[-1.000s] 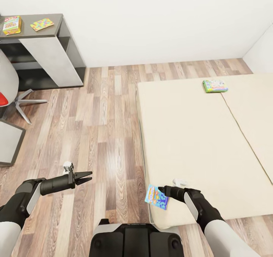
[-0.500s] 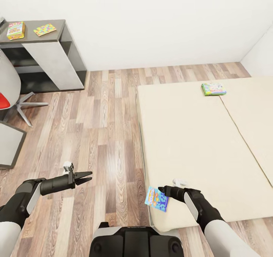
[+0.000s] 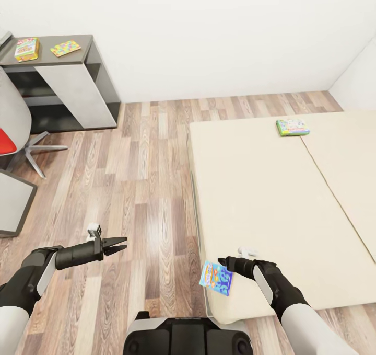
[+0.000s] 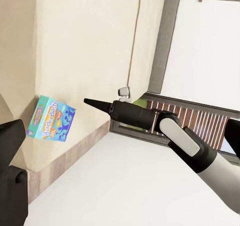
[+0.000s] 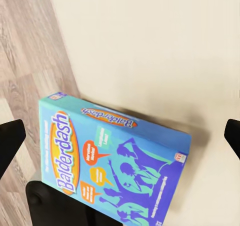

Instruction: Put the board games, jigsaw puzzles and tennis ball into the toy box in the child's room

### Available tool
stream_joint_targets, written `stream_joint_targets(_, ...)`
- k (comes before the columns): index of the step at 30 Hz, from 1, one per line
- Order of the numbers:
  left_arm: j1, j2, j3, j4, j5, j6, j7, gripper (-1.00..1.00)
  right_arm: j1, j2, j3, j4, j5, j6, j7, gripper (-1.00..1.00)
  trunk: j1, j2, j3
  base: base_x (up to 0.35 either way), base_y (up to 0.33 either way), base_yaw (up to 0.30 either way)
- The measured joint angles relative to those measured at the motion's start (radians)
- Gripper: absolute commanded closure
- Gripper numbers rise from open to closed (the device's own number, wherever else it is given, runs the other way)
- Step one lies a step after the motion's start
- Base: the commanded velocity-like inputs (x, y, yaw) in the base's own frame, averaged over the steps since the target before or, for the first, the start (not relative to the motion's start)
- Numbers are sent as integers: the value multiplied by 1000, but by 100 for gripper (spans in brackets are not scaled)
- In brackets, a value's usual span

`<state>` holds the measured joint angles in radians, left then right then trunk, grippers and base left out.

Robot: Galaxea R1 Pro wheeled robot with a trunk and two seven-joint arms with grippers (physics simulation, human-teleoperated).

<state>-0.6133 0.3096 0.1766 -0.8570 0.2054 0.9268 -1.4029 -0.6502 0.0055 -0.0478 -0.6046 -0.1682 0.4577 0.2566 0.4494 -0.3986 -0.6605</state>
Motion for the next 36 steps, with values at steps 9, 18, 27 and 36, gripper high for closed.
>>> stream_joint_targets(9,0,0,0,0,0,0,0,-100,0,0,0,0,0,0,0,-100,0,0,15,0,0,0)
stream_joint_targets(18,0,0,0,0,0,0,0,-100,0,1,1,0,0,0,0,-100,0,0,29,0,0,0)
stream_joint_targets(27,0,0,0,0,0,0,0,-100,0,1,1,0,0,-1,0,-100,0,0,44,0,0,0)
stream_joint_targets(36,0,0,0,0,0,0,0,-100,0,1,1,0,0,0,0,-100,0,0,59,0,0,10)
